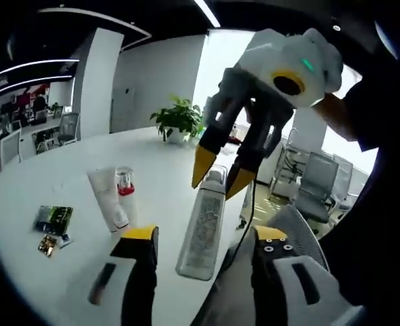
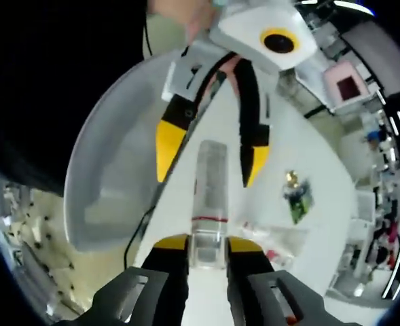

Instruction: Arrange the skincare products in the storage area until every visible bottle or jar stands upright without overlapping.

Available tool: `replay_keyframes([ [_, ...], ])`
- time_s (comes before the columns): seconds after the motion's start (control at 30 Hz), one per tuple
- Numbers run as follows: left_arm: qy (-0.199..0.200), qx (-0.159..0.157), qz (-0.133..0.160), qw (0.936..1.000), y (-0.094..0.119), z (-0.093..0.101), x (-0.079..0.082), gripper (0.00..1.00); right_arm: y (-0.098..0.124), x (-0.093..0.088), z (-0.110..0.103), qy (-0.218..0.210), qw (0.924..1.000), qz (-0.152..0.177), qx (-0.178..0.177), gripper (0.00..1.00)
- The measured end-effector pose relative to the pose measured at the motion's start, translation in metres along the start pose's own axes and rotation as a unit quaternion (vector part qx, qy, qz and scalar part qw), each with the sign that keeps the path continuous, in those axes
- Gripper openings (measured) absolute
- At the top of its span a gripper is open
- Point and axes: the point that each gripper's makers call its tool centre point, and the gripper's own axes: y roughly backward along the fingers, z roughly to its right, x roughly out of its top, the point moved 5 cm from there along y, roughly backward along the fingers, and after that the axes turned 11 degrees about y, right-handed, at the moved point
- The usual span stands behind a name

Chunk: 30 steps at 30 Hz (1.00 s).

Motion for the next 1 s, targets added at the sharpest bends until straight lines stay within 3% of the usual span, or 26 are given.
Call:
replay_keyframes([
  [0.23,-0.043,0.014,0.013,0.9989,0.003,-0.001,0.011,0.29,0.004,0.006,0.007,0.007,0.9999,0.01,-0.008,0.12],
  [0.4,-0.075,0.02,0.008,0.9969,0.001,-0.001,0.013,0.28,0.003,0.004,0.01,0.016,0.9998,0.006,-0.008,0.12],
  [0.5,-0.074,0.027,0.01,0.9968,0.0,-0.003,0.015,0.28,0.003,0.002,0.013,0.022,0.9997,0.001,-0.012,0.12],
  [0.63,-0.049,0.02,0.027,0.9982,0.002,-0.006,0.019,0.27,0.006,0.001,0.018,0.033,0.9992,0.002,-0.021,0.12],
  [0.8,0.037,-0.023,0.092,0.9948,0.011,-0.01,0.029,0.27,0.014,0.0,0.026,0.011,0.9983,0.027,-0.05,0.15],
  [0.9,0.051,-0.033,0.111,0.992,0.016,-0.011,0.034,0.27,0.021,0.001,0.032,-0.02,0.9946,0.068,-0.076,0.17],
  [0.97,0.069,-0.046,0.136,0.9873,0.02,-0.01,0.04,0.27,0.025,0.002,0.035,-0.06,0.9882,0.105,-0.093,0.2],
  [1.0,0.075,-0.048,0.142,0.9858,0.023,-0.012,0.042,0.27,0.027,0.003,0.035,-0.091,0.9811,0.14,-0.097,0.25],
])
